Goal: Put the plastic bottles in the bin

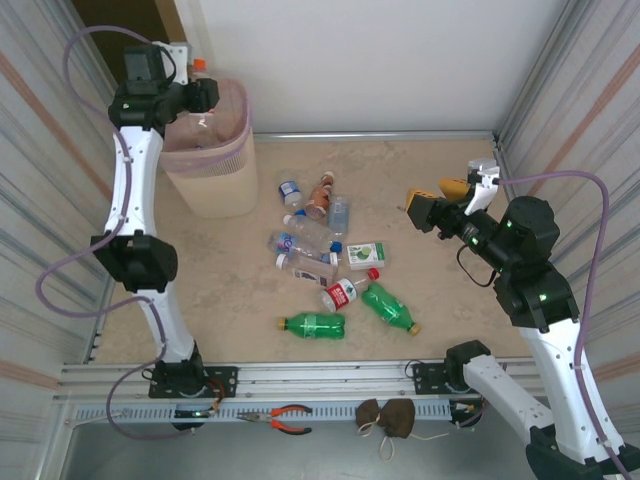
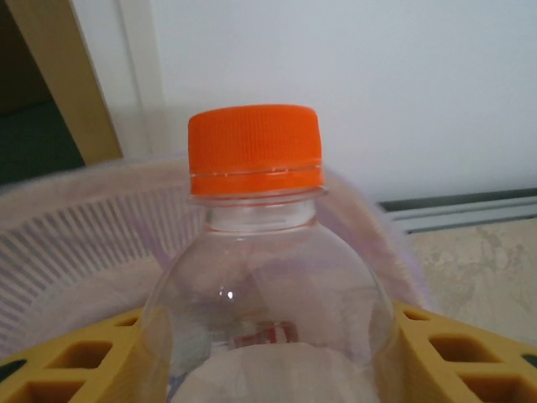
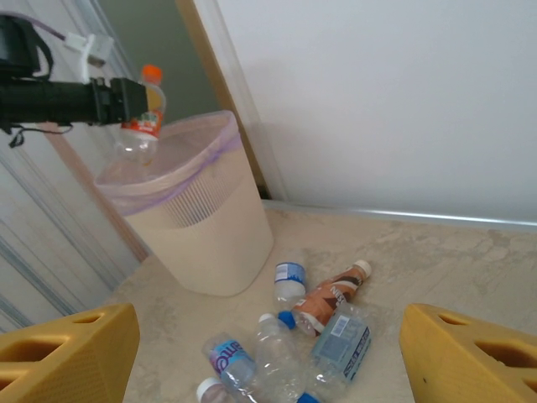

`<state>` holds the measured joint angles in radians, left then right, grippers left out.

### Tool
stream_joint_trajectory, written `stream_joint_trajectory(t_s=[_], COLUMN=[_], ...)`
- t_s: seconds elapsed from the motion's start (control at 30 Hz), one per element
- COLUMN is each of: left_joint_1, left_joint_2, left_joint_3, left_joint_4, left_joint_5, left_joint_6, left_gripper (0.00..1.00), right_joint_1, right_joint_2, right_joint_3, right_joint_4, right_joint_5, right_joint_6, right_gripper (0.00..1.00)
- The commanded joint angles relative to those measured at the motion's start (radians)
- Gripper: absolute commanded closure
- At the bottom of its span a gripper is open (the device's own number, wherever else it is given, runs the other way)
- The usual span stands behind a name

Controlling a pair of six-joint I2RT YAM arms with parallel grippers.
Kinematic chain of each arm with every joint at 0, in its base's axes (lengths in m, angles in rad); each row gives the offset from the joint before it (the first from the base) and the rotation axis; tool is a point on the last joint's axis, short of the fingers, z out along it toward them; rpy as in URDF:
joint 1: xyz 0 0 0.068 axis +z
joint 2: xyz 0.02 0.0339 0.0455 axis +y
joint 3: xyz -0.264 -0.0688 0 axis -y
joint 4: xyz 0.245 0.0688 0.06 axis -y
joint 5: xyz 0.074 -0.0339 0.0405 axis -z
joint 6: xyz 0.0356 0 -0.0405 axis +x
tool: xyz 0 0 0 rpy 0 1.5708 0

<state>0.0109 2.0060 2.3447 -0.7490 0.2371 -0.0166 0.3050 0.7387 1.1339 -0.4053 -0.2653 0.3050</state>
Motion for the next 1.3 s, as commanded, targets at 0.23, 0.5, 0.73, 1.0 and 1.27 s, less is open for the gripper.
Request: stream_joint_trajectory(t_s=[0.23, 0.5, 0.73, 1.0, 1.27], left_joint_1=[0.002, 0.002, 0.003, 0.002, 0.003], left_joint_2=[0.076, 0.097, 0.168, 0.169, 0.109], left_joint_3=[-0.11, -0.252, -0.26, -0.259, -0.206], left_joint_4=[-0.059, -0.037, -0.047, -0.046, -0.066], left_joint_5=[0.023, 0.023, 0.019, 0.027, 0.034], left_joint_6=[-0.022, -0.027, -0.027, -0.038, -0.035], left_gripper=[0.62, 0.59, 0.54, 0.42, 0.32], right_joint_1=[-0.007, -0.007, -0.007, -0.007, -0.007], right_joint_2=[-0.007, -0.008, -0.016, -0.016, -0.008], right_joint_3=[0.011, 0.009, 0.005, 0.008, 0.018], right_joint_4=[0.009, 0.004, -0.002, -0.015, -0.031], right_joint_5=[0.0, 0.0, 0.005, 0.012, 0.004], right_joint_6=[0.0, 0.003, 0.003, 0.0, -0.004], right_gripper=[0.2, 0.2, 0.2, 0.2, 0.2])
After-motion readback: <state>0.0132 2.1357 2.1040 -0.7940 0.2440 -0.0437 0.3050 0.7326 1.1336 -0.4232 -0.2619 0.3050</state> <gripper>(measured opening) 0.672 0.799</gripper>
